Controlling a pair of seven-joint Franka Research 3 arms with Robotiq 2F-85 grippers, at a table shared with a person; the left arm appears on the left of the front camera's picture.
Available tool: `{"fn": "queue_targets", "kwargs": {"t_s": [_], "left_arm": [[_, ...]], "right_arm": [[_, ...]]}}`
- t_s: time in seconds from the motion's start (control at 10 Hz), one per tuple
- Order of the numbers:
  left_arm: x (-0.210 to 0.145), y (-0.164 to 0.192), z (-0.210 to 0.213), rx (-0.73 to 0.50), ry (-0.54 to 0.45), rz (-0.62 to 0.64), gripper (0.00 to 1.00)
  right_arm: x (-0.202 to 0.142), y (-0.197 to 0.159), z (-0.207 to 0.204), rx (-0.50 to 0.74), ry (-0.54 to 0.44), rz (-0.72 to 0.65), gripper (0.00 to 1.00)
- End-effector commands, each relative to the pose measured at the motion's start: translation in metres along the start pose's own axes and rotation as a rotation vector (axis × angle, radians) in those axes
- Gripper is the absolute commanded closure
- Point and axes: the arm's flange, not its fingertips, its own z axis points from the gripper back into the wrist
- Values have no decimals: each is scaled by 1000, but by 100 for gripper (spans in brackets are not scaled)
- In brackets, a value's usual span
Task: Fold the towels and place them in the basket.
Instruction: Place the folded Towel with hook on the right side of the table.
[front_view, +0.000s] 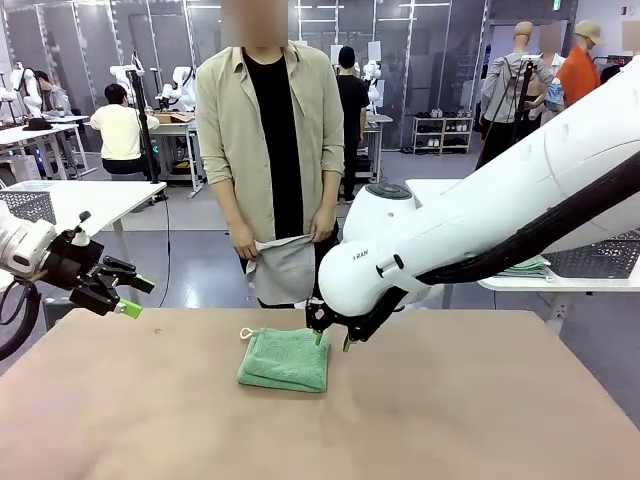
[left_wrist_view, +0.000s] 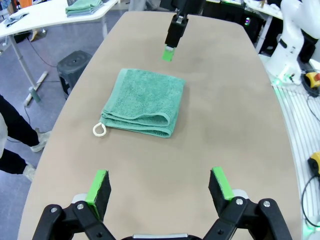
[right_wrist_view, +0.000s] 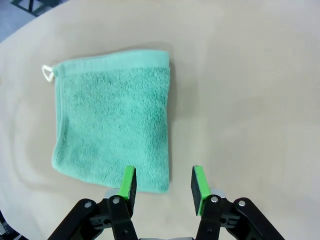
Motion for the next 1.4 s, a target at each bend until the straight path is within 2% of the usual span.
{"fn": "queue_targets", "kwargs": {"t_s": [0.0, 0.3, 1.3], "left_arm": [[0, -1, 1, -3, 6, 6, 0], [0, -1, 1, -3, 6, 6, 0], [0, -1, 1, -3, 6, 6, 0]], "right_arm": [[7, 5, -15, 15, -54, 23, 43], [10, 9, -37, -4, -92, 39, 43], [20, 11, -66, 8, -27, 5, 43]]}}
